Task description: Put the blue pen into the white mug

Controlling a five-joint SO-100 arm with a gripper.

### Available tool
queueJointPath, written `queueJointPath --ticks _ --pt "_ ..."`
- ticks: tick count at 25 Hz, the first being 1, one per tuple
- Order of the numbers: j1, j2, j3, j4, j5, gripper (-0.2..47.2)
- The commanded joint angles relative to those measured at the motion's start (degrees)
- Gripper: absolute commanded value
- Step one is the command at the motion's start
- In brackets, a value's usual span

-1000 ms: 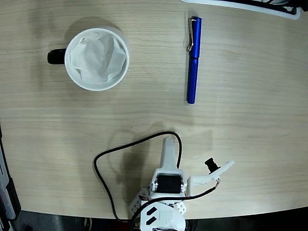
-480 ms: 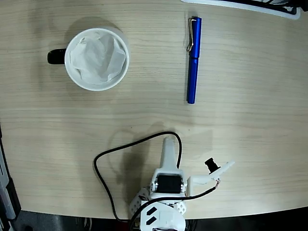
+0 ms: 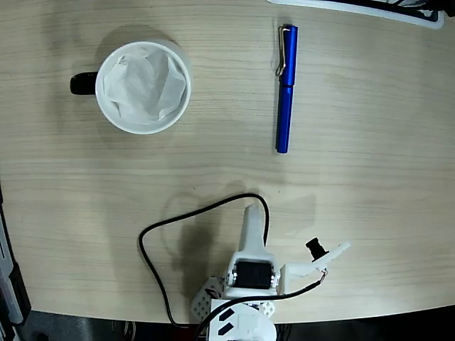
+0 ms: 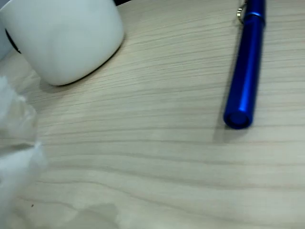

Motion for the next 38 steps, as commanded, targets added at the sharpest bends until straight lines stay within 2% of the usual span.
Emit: queueJointPath --ticks 1,8,12,21,26,33,38 --pt "0.97 -1.58 -4.57 0.26 -1.32 0.1" --pt "1.93 -17.67 -20.21 0.18 -1.76 0.1" --pt "3.78 -29.36 -31.64 0.35 -6.42 0.1" --pt "11.87 -50.27 -53.35 0.79 -33.75 0.1" --pt "14.50 -67.76 -67.76 0.79 -52.29 0.1" --pt "12.48 -94.39 -90.44 0.53 -67.41 0.1" --pt "8.70 -105.38 -96.94 -0.35 -82.27 1.4"
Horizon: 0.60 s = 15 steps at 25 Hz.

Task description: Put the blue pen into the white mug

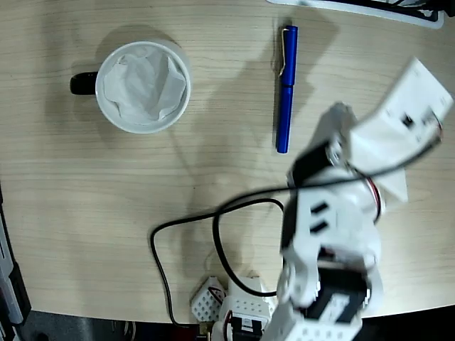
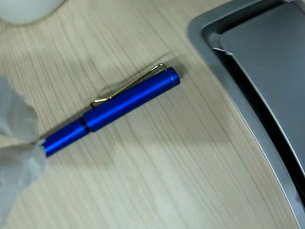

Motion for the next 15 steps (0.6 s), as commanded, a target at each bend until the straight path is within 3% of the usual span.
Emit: queueJointPath --ticks 1,11,15 --pt "-1.58 -2.90 -4.66 -0.26 -8.79 2.0" --pt "-3.96 -13.01 -6.42 -4.66 -17.75 2.8" --pt "-3.52 -16.35 -6.42 -6.15 -17.75 7.5"
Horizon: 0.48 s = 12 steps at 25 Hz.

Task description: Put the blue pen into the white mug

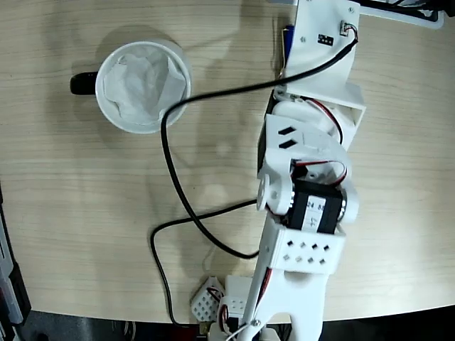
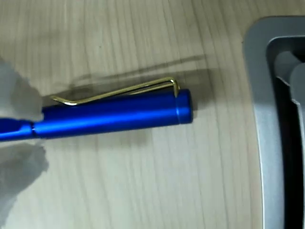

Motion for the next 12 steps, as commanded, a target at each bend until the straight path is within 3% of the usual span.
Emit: queueJointPath --ticks 1,8,12 --pt "0.62 0.35 -2.46 -0.62 -1.49 8.8" --pt "0.62 -1.67 -2.29 -0.88 -1.76 19.0" --pt "0.70 -2.81 -2.20 -0.97 -1.76 19.1"
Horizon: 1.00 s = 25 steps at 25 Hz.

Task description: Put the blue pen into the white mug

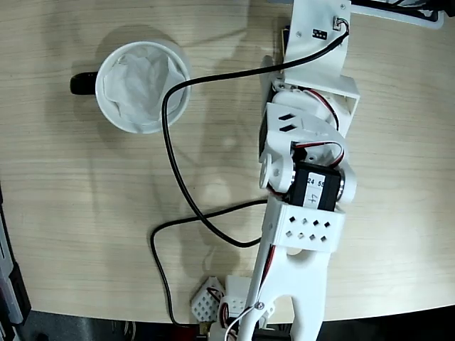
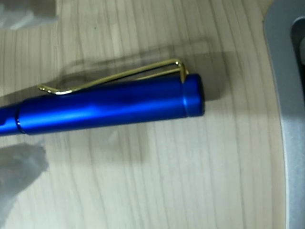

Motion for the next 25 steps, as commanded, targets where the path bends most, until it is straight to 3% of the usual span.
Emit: queueJointPath --ticks 1,15,25 --pt "0.18 0.70 -2.11 -0.44 -0.70 19.1" --pt "1.41 -4.92 -2.11 -1.93 -0.70 19.0" --pt "0.62 -6.06 -2.11 -1.93 -0.62 14.7"
